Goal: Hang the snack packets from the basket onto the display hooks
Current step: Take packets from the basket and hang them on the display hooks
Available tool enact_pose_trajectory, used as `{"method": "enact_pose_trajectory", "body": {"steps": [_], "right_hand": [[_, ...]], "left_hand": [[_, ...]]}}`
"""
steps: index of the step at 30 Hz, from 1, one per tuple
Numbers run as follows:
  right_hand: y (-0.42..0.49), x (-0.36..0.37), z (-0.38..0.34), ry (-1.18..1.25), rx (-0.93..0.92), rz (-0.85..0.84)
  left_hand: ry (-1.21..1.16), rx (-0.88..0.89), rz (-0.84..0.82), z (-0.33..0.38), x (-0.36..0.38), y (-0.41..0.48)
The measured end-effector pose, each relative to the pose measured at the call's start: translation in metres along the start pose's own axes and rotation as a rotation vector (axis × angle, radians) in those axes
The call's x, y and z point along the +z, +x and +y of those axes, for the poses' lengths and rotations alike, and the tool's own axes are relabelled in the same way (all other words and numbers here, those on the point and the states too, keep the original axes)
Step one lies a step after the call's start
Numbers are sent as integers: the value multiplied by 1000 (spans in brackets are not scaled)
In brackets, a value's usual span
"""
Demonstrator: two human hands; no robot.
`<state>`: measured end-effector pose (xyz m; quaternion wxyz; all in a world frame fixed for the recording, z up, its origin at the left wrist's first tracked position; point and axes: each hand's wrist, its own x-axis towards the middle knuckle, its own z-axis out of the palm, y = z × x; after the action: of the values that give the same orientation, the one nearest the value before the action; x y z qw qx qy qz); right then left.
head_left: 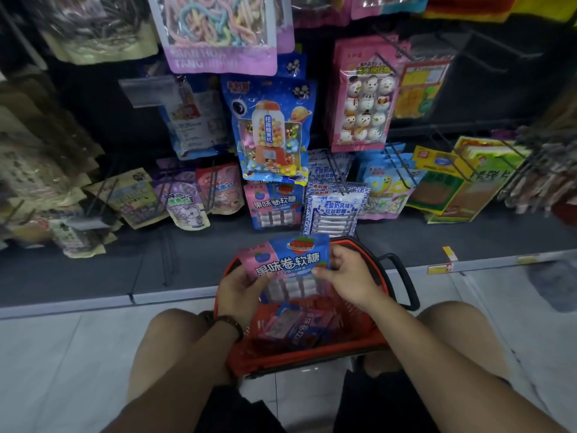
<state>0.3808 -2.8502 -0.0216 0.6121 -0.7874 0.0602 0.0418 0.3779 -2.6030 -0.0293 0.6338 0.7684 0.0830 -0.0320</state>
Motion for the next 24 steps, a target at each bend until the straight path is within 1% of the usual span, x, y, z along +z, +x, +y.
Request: {"method": "enact_pose_trajectory", "body": {"steps": [3,8,11,14,16,17,19,20,22,23,24], "right_hand": [[19,0,-7,-109,-61,47],[50,4,-14,-80,-86,125],[67,11,-14,-128,-103,140],[82,20,-17,-80,-86,163],[91,24,-18,-70,-117,208],[95,26,-18,-75,-140,226],[103,29,-16,-63,-170,236],[106,30,-14,-56,-182,233],[111,34,-10,-39,-198,231],[115,35,-9,-29,-195,234],[119,35,-7,-28,-185,231]], "left_hand": [[69,13,51,5,-3,22],[123,65,113,11,-8,56],[254,138,92,7,-8,82],[361,172,151,6,-3,104],[300,156,158,11,4,112],[185,128,135,13,7,117],[-108,77,23,17,8,125],[-166,56,-11,19,7,129],[-187,65,-46,14,7,138],[-169,48,-35,11,9,143],[-71,64,-24,8,10,146]]}}
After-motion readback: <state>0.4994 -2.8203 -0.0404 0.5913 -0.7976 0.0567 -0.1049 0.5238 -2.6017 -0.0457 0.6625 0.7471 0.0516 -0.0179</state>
